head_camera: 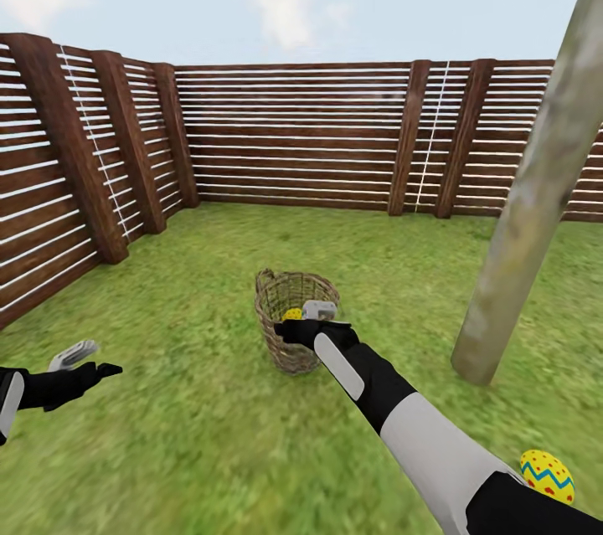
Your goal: Take the three Easter eggs out of the wicker basket on the lawn in the garden, then place them on the lawn next to a single tree (choose any tree) so that all three eggs are next to the same tree and none are left in the basket.
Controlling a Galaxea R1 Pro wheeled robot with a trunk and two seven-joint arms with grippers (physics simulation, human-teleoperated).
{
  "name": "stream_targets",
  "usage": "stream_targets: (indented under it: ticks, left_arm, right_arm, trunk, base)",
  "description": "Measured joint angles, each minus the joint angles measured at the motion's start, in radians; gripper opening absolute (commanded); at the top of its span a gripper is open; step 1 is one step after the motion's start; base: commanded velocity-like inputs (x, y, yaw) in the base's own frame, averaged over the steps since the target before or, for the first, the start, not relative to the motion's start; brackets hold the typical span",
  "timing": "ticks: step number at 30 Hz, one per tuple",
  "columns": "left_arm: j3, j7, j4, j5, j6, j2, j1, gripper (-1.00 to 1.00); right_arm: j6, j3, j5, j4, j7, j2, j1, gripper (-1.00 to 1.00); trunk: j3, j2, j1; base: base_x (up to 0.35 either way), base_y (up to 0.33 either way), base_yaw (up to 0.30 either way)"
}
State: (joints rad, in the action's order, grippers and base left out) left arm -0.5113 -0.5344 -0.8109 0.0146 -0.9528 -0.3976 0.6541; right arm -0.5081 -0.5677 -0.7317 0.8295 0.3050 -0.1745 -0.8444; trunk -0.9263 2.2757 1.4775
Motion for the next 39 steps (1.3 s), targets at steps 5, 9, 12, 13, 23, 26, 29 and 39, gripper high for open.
stream_targets:
  ticks: [5,9,12,13,23,26,29,39]
  left_arm:
    - [0.0,0.0,0.0,0.0,0.0,0.0,0.0,1.0]
    - [0.0,0.0,0.0,0.0,0.001,0.0,0.0,1.0]
    - [0.0,-0.001,0.0,0.0,0.001,0.0,0.0,1.0]
    - [0.0,-0.001,0.0,0.0,0.002,0.0,0.0,1.0]
    - [-0.001,-0.001,0.0,0.0,0.001,-0.001,0.0,1.0]
    - [-0.001,0.0,0.0,0.0,0.001,-0.001,0.0,1.0]
    - [-0.001,-0.001,0.0,0.0,0.001,-0.001,0.0,1.0]
    - [0.0,-0.001,0.0,-0.001,0.007,-0.001,0.0,1.0]
  right_arm:
    - [0.0,0.0,-0.001,0.002,0.0,0.0,0.0,1.0]
    - [0.0,0.002,-0.001,0.003,0.0,0.0,0.0,1.0]
    - [0.0,0.003,-0.001,0.004,0.0,0.0,0.0,1.0]
    - [0.0,0.003,-0.001,0.004,0.0,0.0,0.0,1.0]
    - [0.001,0.004,0.0,0.004,0.004,0.0,0.0,1.0]
    - [0.0,0.006,0.001,0.004,0.01,0.0,0.0,1.0]
    - [-0.006,0.006,0.001,0.004,0.014,0.0,0.0,1.0]
    - [-0.123,0.047,-0.005,0.139,0.034,0.0,0.0,1.0]
  trunk:
    - [0.016,-0.035,-0.019]
    - [0.028,-0.063,-0.035]
    - [0.038,-0.084,-0.046]
    - [0.041,-0.091,-0.05]
    - [0.072,-0.161,-0.088]
    - [0.081,-0.182,-0.1]
    - [0.091,-0.203,-0.111]
    - [0.122,-0.273,-0.15]
  base:
    - [0.0,0.0,0.0]
    - [0.0,0.0,0.0]
    - [0.0,0.0,0.0]
    - [0.0,0.0,0.0]
    - [0.0,0.0,0.0]
    - [0.0,0.0,0.0]
    - [0.0,0.0,0.0]
    - [0.0,0.0,0.0]
